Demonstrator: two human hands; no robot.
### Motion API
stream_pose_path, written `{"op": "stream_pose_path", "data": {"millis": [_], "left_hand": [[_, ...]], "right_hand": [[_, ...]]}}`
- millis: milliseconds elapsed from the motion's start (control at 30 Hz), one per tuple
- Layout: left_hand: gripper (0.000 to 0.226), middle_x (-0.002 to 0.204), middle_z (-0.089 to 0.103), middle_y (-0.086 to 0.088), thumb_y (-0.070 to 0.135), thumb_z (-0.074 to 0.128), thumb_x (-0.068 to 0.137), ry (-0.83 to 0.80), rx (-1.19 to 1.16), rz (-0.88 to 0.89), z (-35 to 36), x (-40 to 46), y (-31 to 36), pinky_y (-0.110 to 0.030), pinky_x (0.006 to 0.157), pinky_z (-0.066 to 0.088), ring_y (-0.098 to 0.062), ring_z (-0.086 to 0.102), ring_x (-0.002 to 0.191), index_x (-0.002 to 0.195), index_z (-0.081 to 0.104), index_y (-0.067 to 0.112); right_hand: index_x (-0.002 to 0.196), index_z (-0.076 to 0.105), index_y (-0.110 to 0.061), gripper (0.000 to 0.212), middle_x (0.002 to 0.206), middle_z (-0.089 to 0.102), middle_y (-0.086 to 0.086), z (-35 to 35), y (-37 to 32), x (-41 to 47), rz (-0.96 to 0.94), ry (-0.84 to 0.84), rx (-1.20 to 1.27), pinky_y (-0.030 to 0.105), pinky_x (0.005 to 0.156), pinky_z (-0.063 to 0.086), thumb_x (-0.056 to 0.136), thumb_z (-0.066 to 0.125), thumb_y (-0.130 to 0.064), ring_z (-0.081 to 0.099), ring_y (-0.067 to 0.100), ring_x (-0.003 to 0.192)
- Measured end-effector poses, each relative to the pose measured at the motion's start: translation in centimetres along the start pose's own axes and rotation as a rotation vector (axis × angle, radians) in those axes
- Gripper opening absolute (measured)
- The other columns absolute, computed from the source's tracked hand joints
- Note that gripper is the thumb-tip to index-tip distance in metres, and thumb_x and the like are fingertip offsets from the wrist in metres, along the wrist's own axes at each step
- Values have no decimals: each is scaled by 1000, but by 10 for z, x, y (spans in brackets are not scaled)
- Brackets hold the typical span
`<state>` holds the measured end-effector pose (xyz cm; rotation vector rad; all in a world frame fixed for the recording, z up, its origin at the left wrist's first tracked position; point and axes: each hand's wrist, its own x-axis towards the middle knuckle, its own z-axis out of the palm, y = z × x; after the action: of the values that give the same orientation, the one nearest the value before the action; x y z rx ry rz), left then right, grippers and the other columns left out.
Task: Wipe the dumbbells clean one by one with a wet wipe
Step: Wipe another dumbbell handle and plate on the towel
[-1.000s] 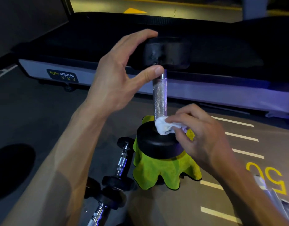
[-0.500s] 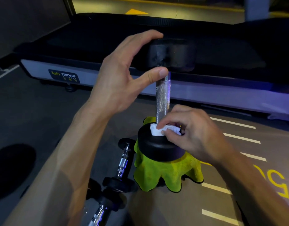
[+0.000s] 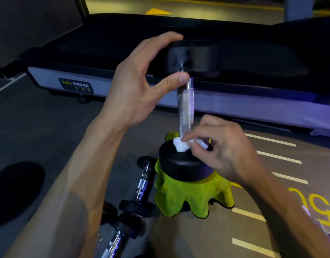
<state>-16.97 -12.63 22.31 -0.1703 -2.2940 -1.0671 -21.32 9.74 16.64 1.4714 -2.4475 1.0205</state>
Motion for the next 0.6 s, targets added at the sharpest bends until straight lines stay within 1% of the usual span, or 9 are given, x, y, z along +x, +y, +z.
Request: {"op": "stream_pose_path", "data": {"millis": [67,133,167,200,267,333,400,500,600], "left_hand": [[60,142,56,7,41,75,97,-16,-2,-4,0,0,2,-43,115,48,-11,55,138,148,54,18],[61,143,56,8,41,75,97,-31,1,-1,1,0,4,-41,116,48,-11,54,139,149,53,19],[61,143,56,8,41,75,97,-31,1,3,1,1,5,-40,116,48,-10,54,139,149,54,19],[61,142,56,8,41,76,96,-28,-1,6,1,1,5,-39,116,48,-10,54,138,149,54,18],[61,140,57,8,41,76,96,-17,-10,6,2,2,5,-39,116,47,-10,55,137,148,55,17],[62,138,57,10,42,76,95,-13,-16,-1,2,1,5,-40,115,48,-10,55,136,148,55,17],[62,139,56,9,43,75,96,-16,-11,2,2,0,5,-40,114,49,-11,55,137,149,54,18],[62,143,56,5,40,75,97,-26,-9,18,1,-1,7,-39,115,48,-11,54,138,149,53,16],[61,144,56,4,40,75,97,-25,-17,14,-1,-4,5,-41,116,48,-12,54,139,149,53,16]], "right_hand": [[99,80,-26,17,78,41,-15,-7,-5,19,-10,138,-43,11,64,33,91,67,-19,47,-1,67],[100,79,-25,17,78,41,-9,-9,-10,35,14,301,-66,20,61,36,92,65,-18,46,6,65],[101,79,-24,18,78,42,-7,-6,-11,35,21,334,-63,24,61,37,92,65,-16,45,8,65],[102,79,-23,19,78,44,-8,0,-11,29,26,326,-58,25,61,36,93,65,-15,44,7,64],[103,79,-22,19,81,51,-20,15,-11,6,36,245,-62,20,62,34,93,65,-14,45,-2,63],[102,80,-22,19,91,63,-25,20,-12,-3,45,200,-60,17,64,38,93,67,-13,47,-9,64],[106,81,-22,19,89,66,-16,14,-11,12,32,304,-71,19,67,42,96,68,-13,49,-2,68],[108,80,-17,18,84,58,-5,-1,-13,38,56,529,-90,13,69,37,99,64,-14,49,5,71],[120,77,-16,22,92,63,2,9,-18,18,45,433,-96,16,73,43,102,65,-11,56,9,78]]}}
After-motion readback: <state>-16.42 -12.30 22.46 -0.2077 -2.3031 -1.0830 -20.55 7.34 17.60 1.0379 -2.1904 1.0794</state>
